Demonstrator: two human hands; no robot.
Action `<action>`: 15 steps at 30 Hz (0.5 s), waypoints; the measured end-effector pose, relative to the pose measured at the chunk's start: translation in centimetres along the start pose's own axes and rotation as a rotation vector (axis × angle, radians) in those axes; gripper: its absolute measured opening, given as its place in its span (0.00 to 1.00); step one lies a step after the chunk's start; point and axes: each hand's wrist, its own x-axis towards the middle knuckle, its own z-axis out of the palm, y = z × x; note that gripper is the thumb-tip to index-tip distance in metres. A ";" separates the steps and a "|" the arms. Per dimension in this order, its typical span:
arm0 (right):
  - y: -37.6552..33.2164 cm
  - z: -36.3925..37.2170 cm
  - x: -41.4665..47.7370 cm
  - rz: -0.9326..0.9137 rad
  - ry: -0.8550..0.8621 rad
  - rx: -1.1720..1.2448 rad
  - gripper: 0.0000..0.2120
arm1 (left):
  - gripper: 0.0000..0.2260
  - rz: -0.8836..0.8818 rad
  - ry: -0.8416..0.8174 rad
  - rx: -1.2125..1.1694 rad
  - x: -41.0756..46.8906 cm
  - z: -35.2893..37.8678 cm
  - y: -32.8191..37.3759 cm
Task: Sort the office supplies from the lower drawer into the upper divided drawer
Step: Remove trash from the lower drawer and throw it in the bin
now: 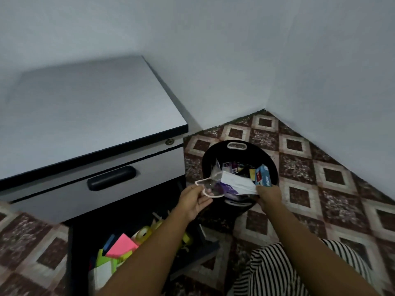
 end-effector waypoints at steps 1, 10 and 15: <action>-0.1 0.0 1.1 0.006 0.030 -0.004 0.23 | 0.07 -0.011 -0.014 0.004 0.8 0.9 0.1; -1.9 1.1 3.8 0.010 -0.154 -0.134 0.30 | 0.18 -0.163 -0.072 0.082 7.2 3.6 0.6; -0.9 2.1 4.0 -0.067 -0.151 -0.245 0.26 | 0.21 -0.189 -0.079 0.192 7.9 4.4 1.0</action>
